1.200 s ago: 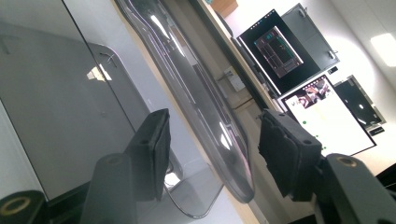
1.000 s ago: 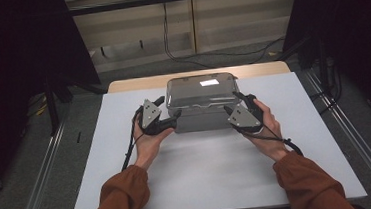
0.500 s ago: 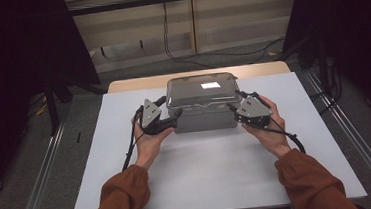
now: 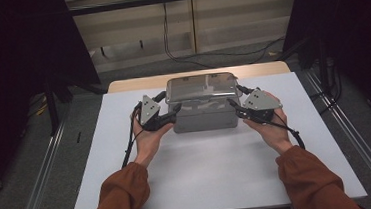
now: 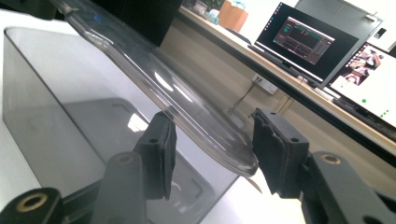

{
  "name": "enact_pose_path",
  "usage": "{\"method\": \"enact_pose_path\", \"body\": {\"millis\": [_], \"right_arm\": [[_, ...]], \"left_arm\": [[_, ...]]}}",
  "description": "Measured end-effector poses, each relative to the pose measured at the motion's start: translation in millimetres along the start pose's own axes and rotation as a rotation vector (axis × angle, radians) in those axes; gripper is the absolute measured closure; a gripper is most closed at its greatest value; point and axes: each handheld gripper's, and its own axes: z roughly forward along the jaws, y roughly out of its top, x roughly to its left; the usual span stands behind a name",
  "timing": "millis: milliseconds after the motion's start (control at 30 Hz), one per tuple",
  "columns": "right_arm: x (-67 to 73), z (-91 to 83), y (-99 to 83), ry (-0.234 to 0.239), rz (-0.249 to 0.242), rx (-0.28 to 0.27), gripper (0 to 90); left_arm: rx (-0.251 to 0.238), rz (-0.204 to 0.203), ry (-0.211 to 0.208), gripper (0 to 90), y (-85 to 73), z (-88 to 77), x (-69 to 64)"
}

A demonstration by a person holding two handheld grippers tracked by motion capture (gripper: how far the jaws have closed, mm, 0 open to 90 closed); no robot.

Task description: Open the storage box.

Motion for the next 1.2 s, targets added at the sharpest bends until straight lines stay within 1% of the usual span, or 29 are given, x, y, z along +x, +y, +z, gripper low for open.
{"method": "enact_pose_path", "body": {"millis": [100,267,333,400,433,500,600,633,667,733,800,833,933,967,1033,1133,1200], "right_arm": [[-2.8,1.8,2.0,0.003,0.018,-0.009,49.3],[-5.3,4.9,2.5,0.005,0.03,-0.016,48.7],[-6.5,5.5,2.4,0.008,0.044,-0.019,46.8],[-7.8,6.3,1.8,0.004,0.041,-0.018,46.2],[-8.7,6.8,1.8,0.007,0.051,-0.023,45.6],[-9.8,7.1,2.1,0.006,0.047,-0.025,45.5],[-11.5,8.1,2.6,0.008,0.056,-0.033,44.9],[-12.2,8.8,2.4,0.004,0.061,-0.035,44.6],[-13.0,9.5,2.0,0.0,0.067,-0.038,43.7],[-15.3,11.2,1.9,0.01,0.106,-0.039,40.6],[-17.0,12.6,2.9,0.007,0.088,-0.041,40.8],[-17.1,13.0,3.3,0.009,0.088,-0.038,40.8],[-18.9,15.4,3.8,0.017,0.095,-0.041,41.5],[-19.2,16.1,4.6,0.02,0.101,-0.044,41.8],[-19.6,17.1,5.7,0.021,0.104,-0.048,42.0],[-20.1,17.5,6.1,0.024,0.111,-0.054,44.4],[-19.9,17.6,5.8,0.029,0.114,-0.057,45.6]], "left_arm": [[-0.007,-0.011,0.002,34.2,1.2,1.2,2.1],[-0.008,-0.009,-0.001,35.1,1.3,2.9,3.1],[-0.007,-0.008,0.001,36.3,2.0,3.6,5.1],[-0.008,-0.002,0.002,37.9,3.0,4.1,6.8],[-0.008,-0.006,0.001,38.3,3.3,4.5,7.2],[-0.009,-0.006,0.001,38.2,4.0,5.8,7.4],[-0.016,-0.008,-0.002,38.3,6.1,6.7,8.6],[-0.007,-0.008,-0.005,39.3,7.0,6.8,9.1],[0.001,-0.005,-0.005,39.5,7.8,7.1,9.7],[0.005,-0.009,-0.003,39.8,8.1,7.7,10.0],[0.007,-0.004,-0.004,40.9,9.2,8.0,10.9],[0.005,-0.011,-0.003,41.6,10.0,8.5,11.5],[0.007,-0.01,-0.004,41.4,11.2,9.3,13.3],[0.0,-0.022,-0.005,40.0,11.1,10.1,13.6],[0.001,-0.03,-0.01,37.0,11.9,11.7,14.8],[-0.003,-0.025,-0.005,37.2,13.3,12.4,16.6],[-0.006,-0.024,0.006,37.4,13.4,13.5,17.5]]}}
